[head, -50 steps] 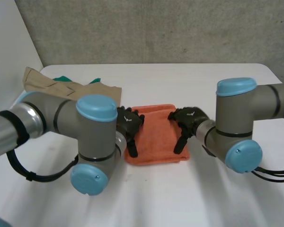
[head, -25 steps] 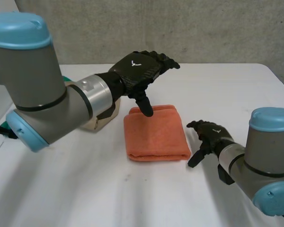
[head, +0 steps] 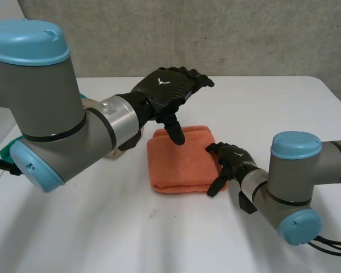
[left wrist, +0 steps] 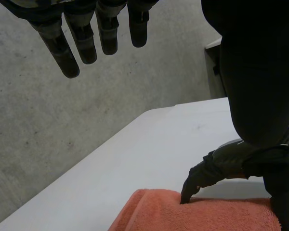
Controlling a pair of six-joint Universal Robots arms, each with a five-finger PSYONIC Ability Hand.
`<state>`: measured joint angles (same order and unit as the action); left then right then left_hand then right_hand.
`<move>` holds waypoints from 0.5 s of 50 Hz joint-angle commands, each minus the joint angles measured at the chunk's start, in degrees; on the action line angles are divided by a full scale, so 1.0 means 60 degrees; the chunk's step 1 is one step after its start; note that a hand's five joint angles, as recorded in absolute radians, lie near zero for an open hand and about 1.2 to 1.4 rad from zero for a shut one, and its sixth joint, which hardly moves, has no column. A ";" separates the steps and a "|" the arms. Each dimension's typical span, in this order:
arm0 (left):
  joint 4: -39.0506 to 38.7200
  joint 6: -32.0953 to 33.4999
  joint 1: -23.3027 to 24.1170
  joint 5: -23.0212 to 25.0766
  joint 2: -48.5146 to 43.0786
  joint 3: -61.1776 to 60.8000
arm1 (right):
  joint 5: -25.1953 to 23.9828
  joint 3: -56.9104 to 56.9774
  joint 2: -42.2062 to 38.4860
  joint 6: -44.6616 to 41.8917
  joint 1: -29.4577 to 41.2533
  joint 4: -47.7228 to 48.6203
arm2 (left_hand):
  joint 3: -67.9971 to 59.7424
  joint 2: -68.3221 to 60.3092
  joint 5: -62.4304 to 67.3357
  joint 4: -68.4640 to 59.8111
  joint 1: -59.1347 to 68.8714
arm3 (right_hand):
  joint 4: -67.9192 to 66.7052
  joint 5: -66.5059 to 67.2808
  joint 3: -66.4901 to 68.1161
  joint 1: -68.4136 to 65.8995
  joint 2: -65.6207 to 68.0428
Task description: Fold the laundry.
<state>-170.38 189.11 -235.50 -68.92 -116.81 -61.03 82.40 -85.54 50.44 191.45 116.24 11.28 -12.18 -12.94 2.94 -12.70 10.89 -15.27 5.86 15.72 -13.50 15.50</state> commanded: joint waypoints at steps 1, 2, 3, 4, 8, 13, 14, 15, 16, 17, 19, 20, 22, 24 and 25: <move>-0.0006 0.0005 0.0095 -0.0159 0.0118 -0.0097 | 0.0080 0.0297 -0.0232 0.0098 0.0241 0.0010 | -0.0654 -0.0527 0.0527 -0.0567 0.0870 | -0.2826 0.2727 0.2752 -0.3121 0.2788; -0.0006 0.0005 0.0095 -0.0159 0.0133 -0.0112 | 0.0080 0.0340 -0.0247 0.0157 0.0241 0.0024 | -0.0654 -0.0527 0.0526 -0.0567 0.0869 | -0.3531 0.3431 0.3456 -0.3825 0.3492; -0.0006 0.0005 0.0095 -0.0159 0.0133 -0.0141 | 0.0095 0.0370 -0.0247 0.0230 0.0241 0.0039 | -0.0682 -0.0555 0.0554 -0.0595 0.0897 | -0.4454 0.4354 0.4379 -0.4748 0.4415; -0.0021 0.0005 0.0095 -0.0159 0.0147 -0.0156 | 0.0124 0.0414 -0.0276 0.0289 0.0241 0.0054 | -0.0682 -0.0555 0.0554 -0.0595 0.0897 | -0.5517 0.5418 0.5443 -0.5812 0.5479; -0.0035 0.0005 0.0110 -0.0145 0.0147 -0.0214 | 0.0270 0.0779 -0.0422 0.0451 0.0212 0.0083 | -0.0682 -0.0555 0.0554 -0.0595 0.0897 | -1.0676 1.0577 1.0601 -1.0971 1.0638; -0.0035 0.0005 0.0124 -0.0145 0.0162 -0.0229 | 0.0403 0.1701 -0.0642 0.0304 0.0110 0.0010 | -0.0682 -0.0555 0.0554 -0.0595 0.0897 | -1.0789 1.0689 1.0714 -1.1083 1.0751; -0.0035 0.0005 0.0110 -0.0145 0.0162 -0.0229 | 0.0403 0.1848 -0.0686 0.0290 0.0066 -0.0005 | -0.0682 -0.0555 0.0554 -0.0595 0.0897 | -1.0789 1.0689 1.0714 -1.1083 1.0751; -0.0035 -0.0009 0.0124 -0.0145 0.0162 -0.0244 | 0.0417 0.1995 -0.0730 0.0275 -0.0036 -0.0034 | -0.0682 -0.0555 0.0554 -0.0595 0.0897 | -1.0789 1.0689 1.0714 -1.1083 1.0751; -0.0035 0.0005 0.0124 -0.0145 0.0162 -0.0244 | 0.0417 0.2301 -0.0788 0.0231 -0.0342 -0.0034 | -0.0682 -0.0555 0.0554 -0.0595 0.0897 | -1.0789 1.0689 1.0714 -1.1083 1.0751; -0.0035 0.0005 0.0124 -0.0145 0.0162 -0.0244 | 0.0417 0.2434 -0.0803 0.0188 -0.0548 -0.0034 | -0.0682 -0.0555 0.0554 -0.0595 0.0897 | -1.0789 1.0689 1.0714 -1.1083 1.0751; -0.0035 0.0005 0.0110 -0.0145 0.0177 -0.0273 | 0.0417 0.2654 -0.0862 0.0085 -0.0958 -0.0034 | -0.0682 -0.0555 0.0554 -0.0595 0.0897 | -1.0789 1.0689 1.0714 -1.1083 1.0751; -0.0035 0.0005 0.0110 -0.0145 0.0191 -0.0288 | 0.0403 0.2916 -0.0964 -0.0075 -0.1352 -0.0034 | -0.0710 -0.0583 0.0582 -0.0623 0.0925 | -1.0789 1.0689 1.0714 -1.1083 1.0751; -0.0050 0.0005 0.0110 -0.0145 0.0264 -0.0331 | 0.0403 0.3225 -0.1067 -0.0353 -0.1749 -0.0034 | -0.0682 -0.0555 0.0554 -0.0595 0.0897 | -1.0789 1.0689 1.0714 -1.1083 1.0751; -0.0050 0.0005 0.0095 -0.0145 0.0294 -0.0346 | 0.0432 0.3808 -0.1300 -0.0820 -0.2333 -0.0092 | -0.0682 -0.0555 0.0554 -0.0595 0.0897 | -1.0789 1.0689 1.0714 -1.1083 1.0751; -0.0050 0.0005 0.0109 -0.0145 0.0308 -0.0346 | 0.0446 0.4044 -0.1418 -0.0954 -0.2482 -0.0136 | -0.0682 -0.0555 0.0554 -0.0595 0.0897 | -1.0789 1.0689 1.0714 -1.1083 1.0751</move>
<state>-170.62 189.14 -234.82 -69.77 -115.66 -62.67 84.95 -69.47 45.08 191.59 110.72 11.11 -12.18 -12.94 2.94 -12.70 10.89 -68.03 52.69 67.06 -40.60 61.90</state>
